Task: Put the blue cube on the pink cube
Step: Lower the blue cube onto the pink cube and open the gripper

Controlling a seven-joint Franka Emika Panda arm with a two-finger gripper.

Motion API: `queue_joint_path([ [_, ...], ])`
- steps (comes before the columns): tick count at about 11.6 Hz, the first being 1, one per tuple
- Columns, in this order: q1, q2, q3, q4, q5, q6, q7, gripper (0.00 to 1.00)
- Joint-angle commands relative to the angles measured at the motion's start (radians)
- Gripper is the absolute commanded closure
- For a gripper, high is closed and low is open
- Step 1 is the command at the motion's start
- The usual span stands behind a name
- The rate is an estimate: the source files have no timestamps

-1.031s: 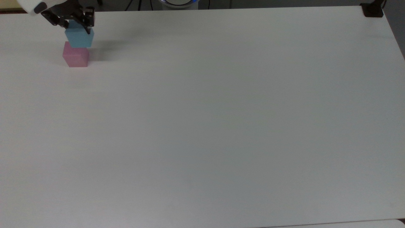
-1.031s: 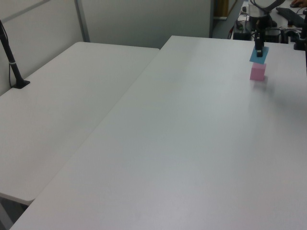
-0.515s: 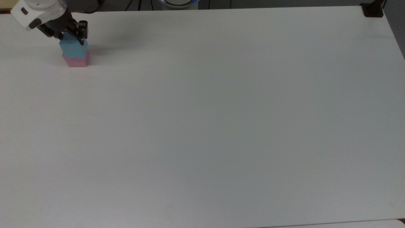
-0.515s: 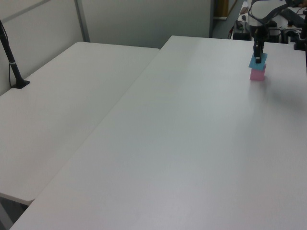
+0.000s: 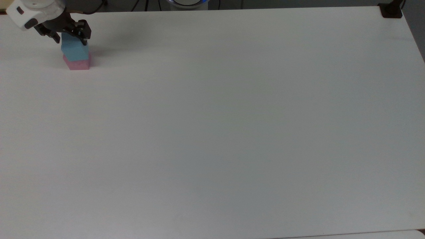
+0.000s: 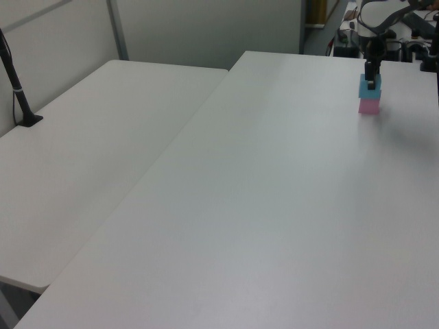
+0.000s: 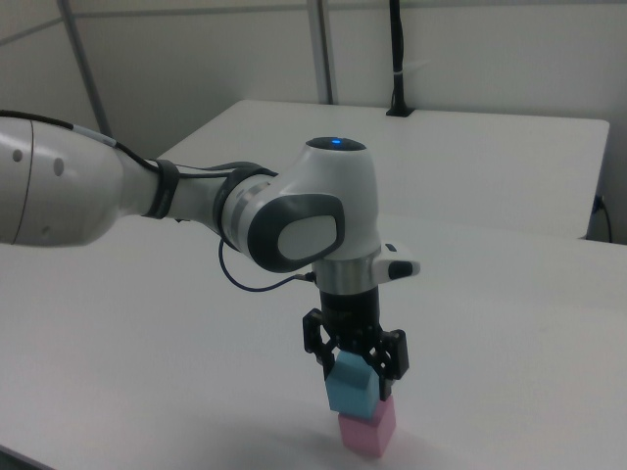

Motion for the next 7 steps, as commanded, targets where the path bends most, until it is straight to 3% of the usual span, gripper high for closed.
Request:
queue_joint_path([
  [1,-0.01,-0.007,-0.006,0.002,-0.014,0.014,0.043,0.0],
  [3,-0.017,-0.024,-0.009,0.016,-0.008,0.005,0.044,0.0],
  [7,-0.004,-0.071,-0.01,0.093,0.1,-0.128,0.051,0.0],
])
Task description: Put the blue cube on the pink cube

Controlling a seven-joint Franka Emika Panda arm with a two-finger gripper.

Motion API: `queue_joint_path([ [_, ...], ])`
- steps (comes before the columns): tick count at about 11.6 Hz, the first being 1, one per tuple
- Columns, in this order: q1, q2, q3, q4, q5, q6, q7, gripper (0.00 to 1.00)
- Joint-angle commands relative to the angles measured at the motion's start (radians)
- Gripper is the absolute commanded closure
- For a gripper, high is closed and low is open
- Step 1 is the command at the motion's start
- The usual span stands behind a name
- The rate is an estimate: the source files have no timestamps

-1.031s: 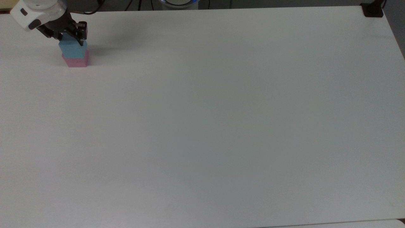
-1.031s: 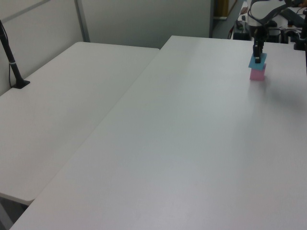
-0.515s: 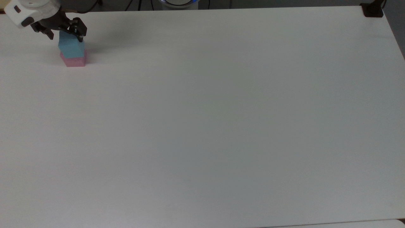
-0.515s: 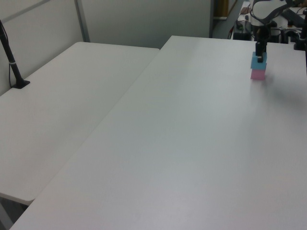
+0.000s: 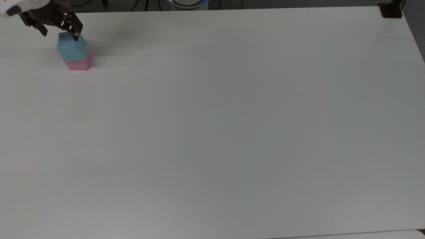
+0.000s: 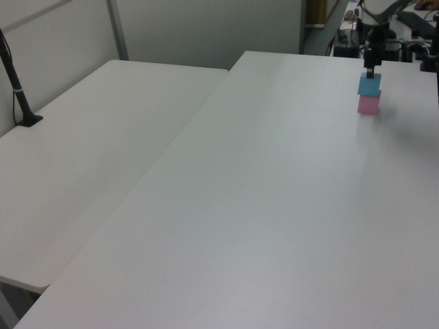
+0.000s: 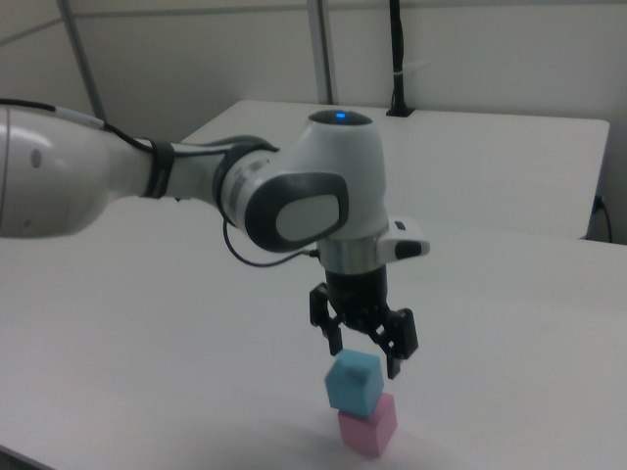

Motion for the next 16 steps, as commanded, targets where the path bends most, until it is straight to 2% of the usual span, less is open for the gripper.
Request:
queue_joint_path([
  [1,0.021,-0.06,0.005,0.059,0.061,-0.134,0.016,0.0],
  [5,0.041,-0.126,0.007,0.114,0.16,-0.279,0.018,0.0],
  [7,0.047,-0.183,0.007,0.117,0.219,-0.298,0.12,0.0],
  [10,0.096,-0.199,0.007,0.195,0.224,-0.371,0.316,0.0],
  [13,0.156,-0.199,0.004,0.243,0.221,-0.413,0.424,0.0],
  [15,0.216,-0.197,0.004,0.272,0.2,-0.413,0.491,0.0],
  [16,0.247,-0.192,0.004,0.283,0.157,-0.407,0.493,0.0],
])
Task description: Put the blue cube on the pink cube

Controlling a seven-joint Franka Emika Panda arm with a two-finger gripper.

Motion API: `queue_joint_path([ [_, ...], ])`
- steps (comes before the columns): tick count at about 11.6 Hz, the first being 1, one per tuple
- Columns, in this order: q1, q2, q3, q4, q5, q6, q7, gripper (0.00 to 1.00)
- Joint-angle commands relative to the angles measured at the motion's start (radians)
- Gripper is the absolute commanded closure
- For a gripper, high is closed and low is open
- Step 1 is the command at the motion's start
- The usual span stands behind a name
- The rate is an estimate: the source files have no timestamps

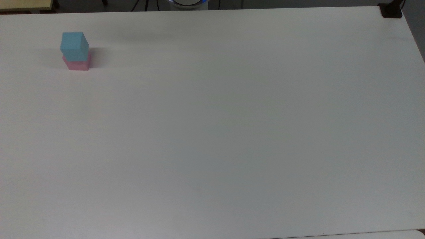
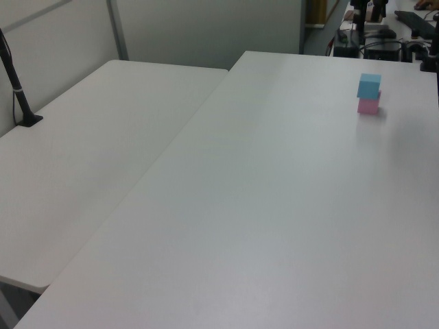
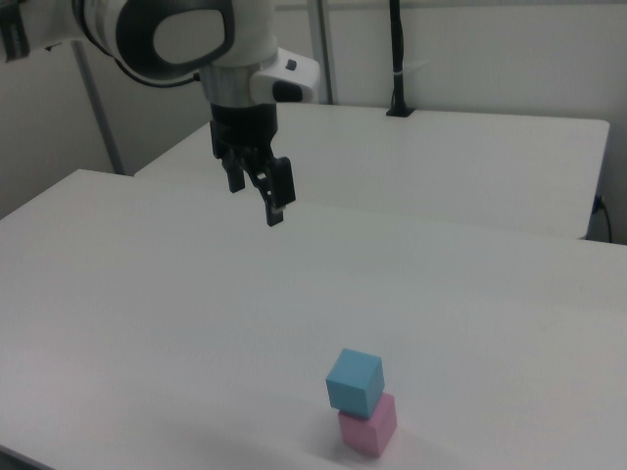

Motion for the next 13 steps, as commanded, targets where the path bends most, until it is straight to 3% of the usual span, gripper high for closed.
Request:
queue_joint_path([
  [1,0.084,0.014,-0.008,0.04,-0.083,-0.014,0.039,0.0],
  [4,0.144,0.043,-0.005,0.044,-0.2,0.015,-0.016,0.0],
  [13,0.158,0.046,0.006,0.04,-0.203,0.047,-0.06,0.0],
])
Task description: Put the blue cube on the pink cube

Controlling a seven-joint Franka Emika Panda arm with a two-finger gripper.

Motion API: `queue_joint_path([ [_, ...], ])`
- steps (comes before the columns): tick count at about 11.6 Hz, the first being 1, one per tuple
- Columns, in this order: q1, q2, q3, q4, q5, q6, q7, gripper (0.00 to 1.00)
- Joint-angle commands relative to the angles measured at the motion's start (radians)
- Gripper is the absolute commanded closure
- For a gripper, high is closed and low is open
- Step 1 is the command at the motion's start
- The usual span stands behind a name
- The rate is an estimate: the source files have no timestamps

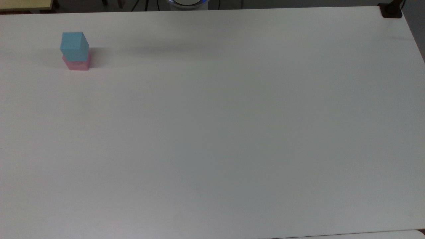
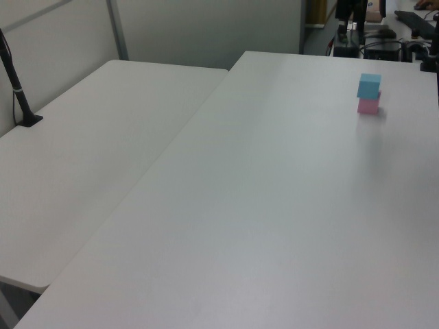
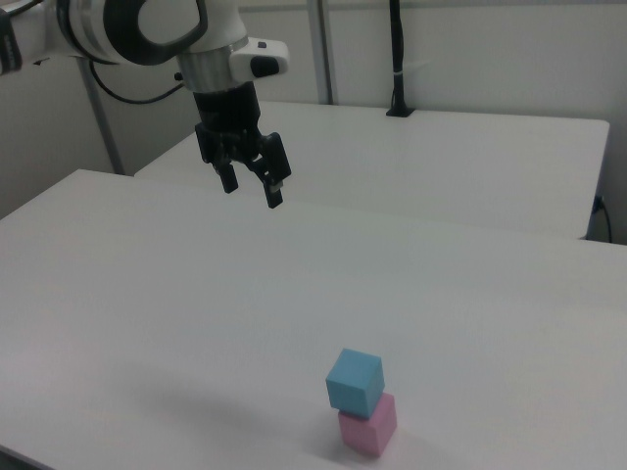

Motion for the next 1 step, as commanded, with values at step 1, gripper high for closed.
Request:
queue_joint_path([
  [1,0.007,0.004,-0.002,0.013,-0.008,0.005,-0.028,0.0],
])
